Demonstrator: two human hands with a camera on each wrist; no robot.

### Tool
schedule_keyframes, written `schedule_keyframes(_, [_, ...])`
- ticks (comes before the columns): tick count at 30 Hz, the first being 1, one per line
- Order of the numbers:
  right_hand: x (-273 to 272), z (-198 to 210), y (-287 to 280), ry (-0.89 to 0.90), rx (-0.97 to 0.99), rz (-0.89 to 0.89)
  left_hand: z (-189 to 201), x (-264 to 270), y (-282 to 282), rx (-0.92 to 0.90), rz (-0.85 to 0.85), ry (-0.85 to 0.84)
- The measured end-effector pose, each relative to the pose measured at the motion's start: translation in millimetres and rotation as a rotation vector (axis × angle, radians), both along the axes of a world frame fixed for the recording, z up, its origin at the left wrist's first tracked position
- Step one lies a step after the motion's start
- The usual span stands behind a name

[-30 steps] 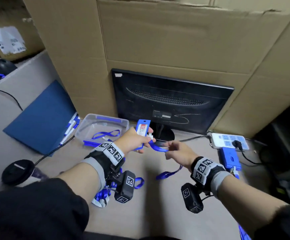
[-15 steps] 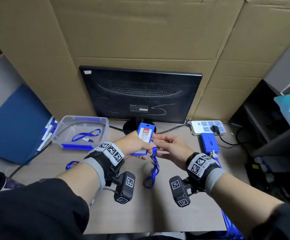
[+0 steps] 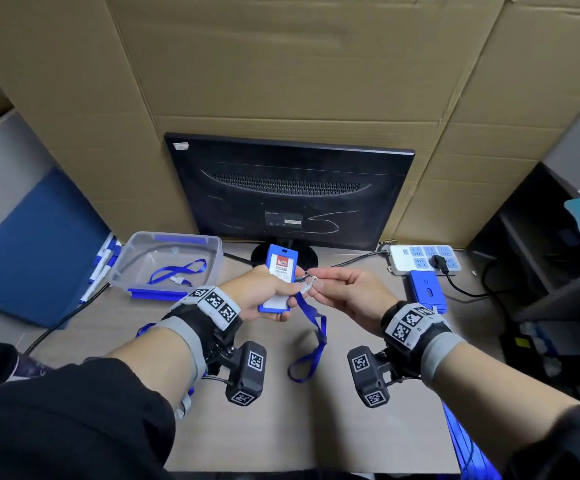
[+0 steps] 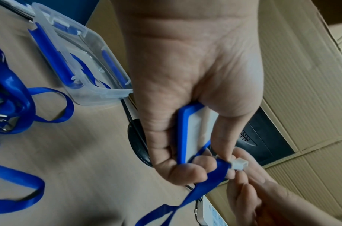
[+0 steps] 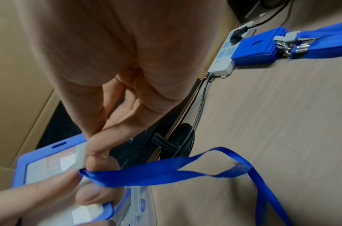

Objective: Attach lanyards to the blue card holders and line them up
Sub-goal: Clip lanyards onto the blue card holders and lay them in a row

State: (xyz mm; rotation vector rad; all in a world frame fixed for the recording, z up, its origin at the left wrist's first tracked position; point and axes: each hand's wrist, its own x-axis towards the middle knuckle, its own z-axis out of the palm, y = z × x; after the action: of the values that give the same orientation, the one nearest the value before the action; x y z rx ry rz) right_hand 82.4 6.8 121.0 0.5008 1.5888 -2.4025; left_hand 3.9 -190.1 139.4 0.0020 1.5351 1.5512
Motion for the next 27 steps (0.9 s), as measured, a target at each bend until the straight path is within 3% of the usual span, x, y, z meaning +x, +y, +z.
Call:
schedule_keyframes(3, [-5.3, 0.6, -1.2, -0.001, 0.117, 0.012, 0.6, -1.6, 0.2, -0.054, -0.039, 0.031])
schedule_keyframes(7, [-12.1, -1.4, 0.3, -0.001, 0.305, -0.073, 0.1, -5.2, 0.2, -0.271, -0.137, 0.133])
schedule_keyframes(11, [-14.8, -2.6, 7.8, 0.009, 0.381, -0.184, -2.7, -12.8, -5.4, -0.246, -0.188, 0.205])
schedule_keyframes(15, [-12.6, -0.3, 11.6, 0.061, 0.459, -0.13, -4.9, -22.5, -5.5, -0.354, -0.287, 0.488])
schedule_keyframes(20, [-9.7, 4.0, 6.9, 0.161, 0.537, 0.0, -4.0, -22.1, 9.9, -0.354, -0.308, 0.411])
schedule_keyframes(27, [-9.1, 9.6, 7.7, 0.183, 0.512, -0.023, -4.6, -17.0, 27.0, -0.354, -0.342, 0.444])
